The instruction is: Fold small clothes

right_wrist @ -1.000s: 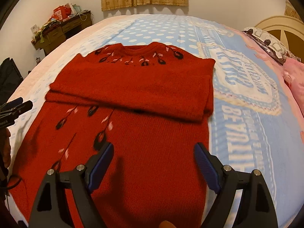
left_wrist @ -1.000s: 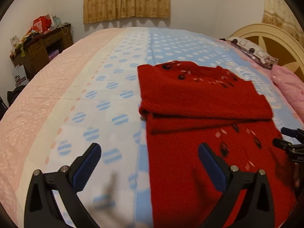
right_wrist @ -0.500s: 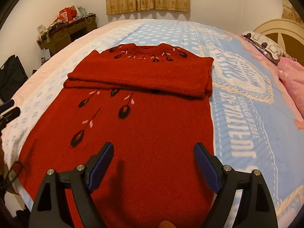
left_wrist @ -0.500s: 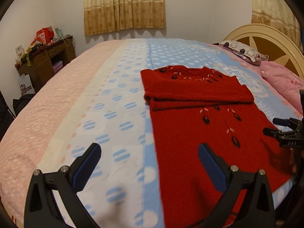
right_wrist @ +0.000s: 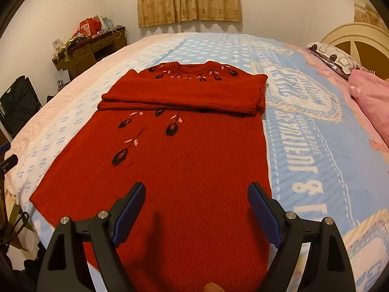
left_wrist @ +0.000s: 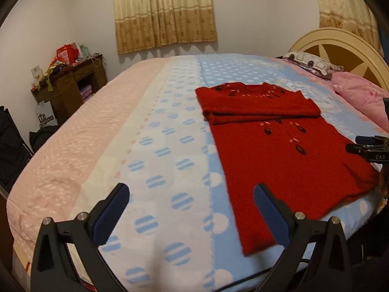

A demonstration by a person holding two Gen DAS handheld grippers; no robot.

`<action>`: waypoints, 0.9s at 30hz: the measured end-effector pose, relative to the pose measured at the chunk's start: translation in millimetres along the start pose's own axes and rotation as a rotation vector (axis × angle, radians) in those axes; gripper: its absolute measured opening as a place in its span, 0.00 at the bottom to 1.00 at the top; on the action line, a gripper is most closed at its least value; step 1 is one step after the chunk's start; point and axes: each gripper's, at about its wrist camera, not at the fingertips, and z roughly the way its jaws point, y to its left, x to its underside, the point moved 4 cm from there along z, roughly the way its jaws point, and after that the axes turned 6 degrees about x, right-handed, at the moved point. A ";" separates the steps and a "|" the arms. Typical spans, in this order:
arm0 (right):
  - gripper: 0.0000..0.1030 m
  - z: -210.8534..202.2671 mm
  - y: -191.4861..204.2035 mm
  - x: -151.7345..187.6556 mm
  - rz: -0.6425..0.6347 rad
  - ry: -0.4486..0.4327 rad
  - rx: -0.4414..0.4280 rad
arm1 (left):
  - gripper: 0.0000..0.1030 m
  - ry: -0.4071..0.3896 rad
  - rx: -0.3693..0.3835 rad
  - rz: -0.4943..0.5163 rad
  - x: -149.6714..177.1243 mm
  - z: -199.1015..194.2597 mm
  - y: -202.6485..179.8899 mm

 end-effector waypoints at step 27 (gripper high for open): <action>0.57 -55.5 -47.5 76.3 0.086 0.034 0.034 | 0.96 0.143 0.239 -0.056 46.4 34.3 -36.8</action>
